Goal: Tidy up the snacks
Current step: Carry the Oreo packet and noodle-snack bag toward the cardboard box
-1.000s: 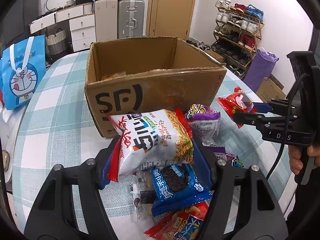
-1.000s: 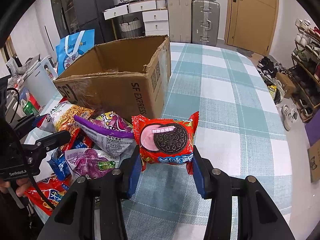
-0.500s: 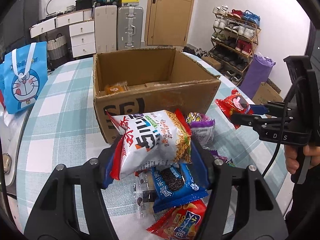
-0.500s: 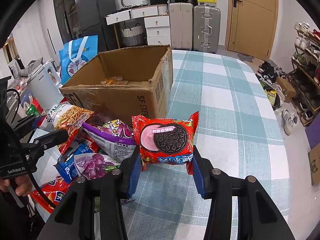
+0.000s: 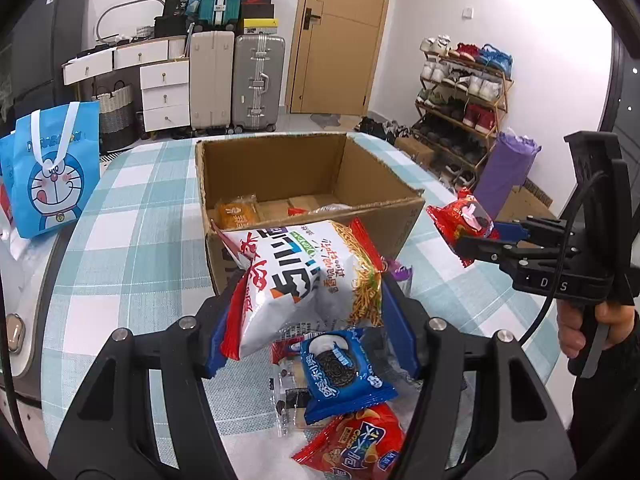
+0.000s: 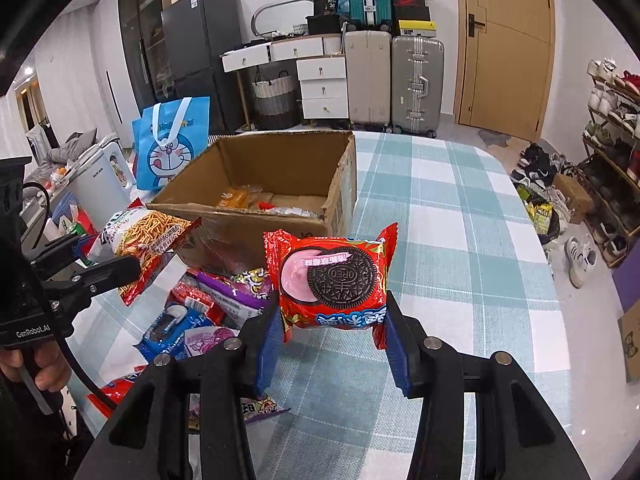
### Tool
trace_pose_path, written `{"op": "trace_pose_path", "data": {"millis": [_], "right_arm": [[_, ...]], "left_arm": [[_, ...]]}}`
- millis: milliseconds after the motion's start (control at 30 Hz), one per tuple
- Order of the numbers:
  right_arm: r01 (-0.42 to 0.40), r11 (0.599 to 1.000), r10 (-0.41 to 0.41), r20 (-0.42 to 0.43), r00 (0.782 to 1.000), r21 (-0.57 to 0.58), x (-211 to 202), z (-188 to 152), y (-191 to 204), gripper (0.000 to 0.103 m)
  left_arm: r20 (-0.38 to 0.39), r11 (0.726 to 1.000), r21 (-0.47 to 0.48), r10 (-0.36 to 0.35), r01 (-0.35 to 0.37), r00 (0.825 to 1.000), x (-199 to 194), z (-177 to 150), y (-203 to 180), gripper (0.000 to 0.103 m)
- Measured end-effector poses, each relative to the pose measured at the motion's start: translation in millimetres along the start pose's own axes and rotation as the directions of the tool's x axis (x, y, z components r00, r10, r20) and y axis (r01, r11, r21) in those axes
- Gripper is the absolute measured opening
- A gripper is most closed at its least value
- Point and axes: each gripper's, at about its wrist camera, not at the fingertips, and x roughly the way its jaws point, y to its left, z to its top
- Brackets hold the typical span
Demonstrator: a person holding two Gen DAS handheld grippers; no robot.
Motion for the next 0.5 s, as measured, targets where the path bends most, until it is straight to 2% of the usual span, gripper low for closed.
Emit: {"op": "trace_pose_path", "data": {"millis": [500], "right_arm": [[-0.046, 0.999, 0.042, 0.128, 0.991, 0.025, -26, 6, 6, 0.046]], "left_arm": [[0.075, 0.999, -0.048, 0.014, -0.010, 0.997, -34, 6, 1, 0.062]]}}
